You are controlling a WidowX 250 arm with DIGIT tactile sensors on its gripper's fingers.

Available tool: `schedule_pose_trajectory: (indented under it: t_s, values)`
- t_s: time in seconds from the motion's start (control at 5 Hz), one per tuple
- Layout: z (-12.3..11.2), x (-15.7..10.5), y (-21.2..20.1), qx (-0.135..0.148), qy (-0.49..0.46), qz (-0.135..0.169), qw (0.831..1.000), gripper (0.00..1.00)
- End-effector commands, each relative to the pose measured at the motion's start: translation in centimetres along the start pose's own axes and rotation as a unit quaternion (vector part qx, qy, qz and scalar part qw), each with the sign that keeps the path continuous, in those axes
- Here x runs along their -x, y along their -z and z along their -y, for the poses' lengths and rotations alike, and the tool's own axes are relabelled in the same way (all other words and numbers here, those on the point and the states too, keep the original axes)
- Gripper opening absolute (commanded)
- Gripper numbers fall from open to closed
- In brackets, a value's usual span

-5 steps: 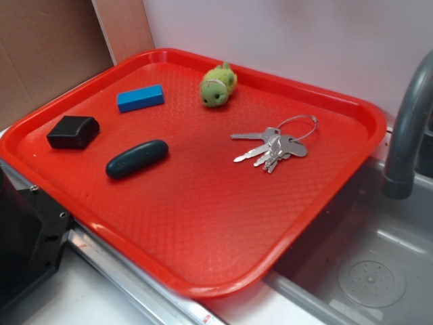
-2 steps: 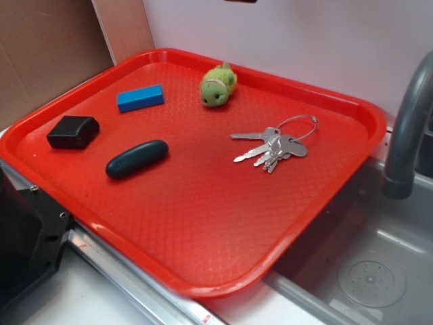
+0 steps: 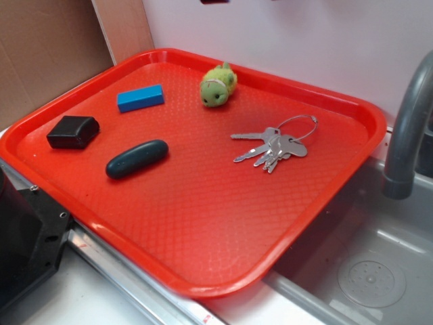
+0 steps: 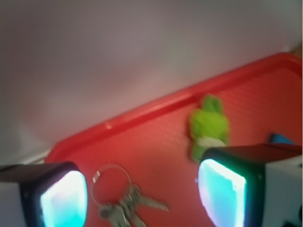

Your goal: Grab the green animal.

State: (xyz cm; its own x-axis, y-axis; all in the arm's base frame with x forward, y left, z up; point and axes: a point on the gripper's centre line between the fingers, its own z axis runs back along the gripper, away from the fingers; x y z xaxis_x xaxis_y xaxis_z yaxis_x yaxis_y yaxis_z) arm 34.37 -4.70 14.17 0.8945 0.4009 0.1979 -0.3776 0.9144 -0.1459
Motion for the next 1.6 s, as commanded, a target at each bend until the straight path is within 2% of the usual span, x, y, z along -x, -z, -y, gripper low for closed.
schedule_pose_trajectory:
  t_s: [0.0, 0.2, 0.4, 0.6, 0.8, 1.0, 1.2, 1.4]
  values:
    - [-3.5, -0.2, 2.3, -0.05, -0.033, -0.034, 0.998, 1.0]
    - [-6.2, -0.4, 2.2, -0.079, -0.056, -0.049, 0.994, 1.0]
    - [-7.2, -1.2, 1.7, -0.075, -0.071, -0.043, 0.994, 1.0]
    - [-7.5, -2.2, 3.0, -0.076, -0.087, -0.051, 0.992, 1.0]
    - [-5.8, -2.6, 4.6, -0.055, -0.079, -0.059, 0.994, 1.0]
    - [-6.4, -2.1, 7.7, -0.075, -0.067, -0.081, 0.992, 1.0]
    - [-7.1, -1.5, 8.8, -0.093, -0.064, -0.108, 0.988, 1.0]
    - [-8.5, -1.2, 9.6, -0.104, -0.079, -0.124, 0.984, 0.76]
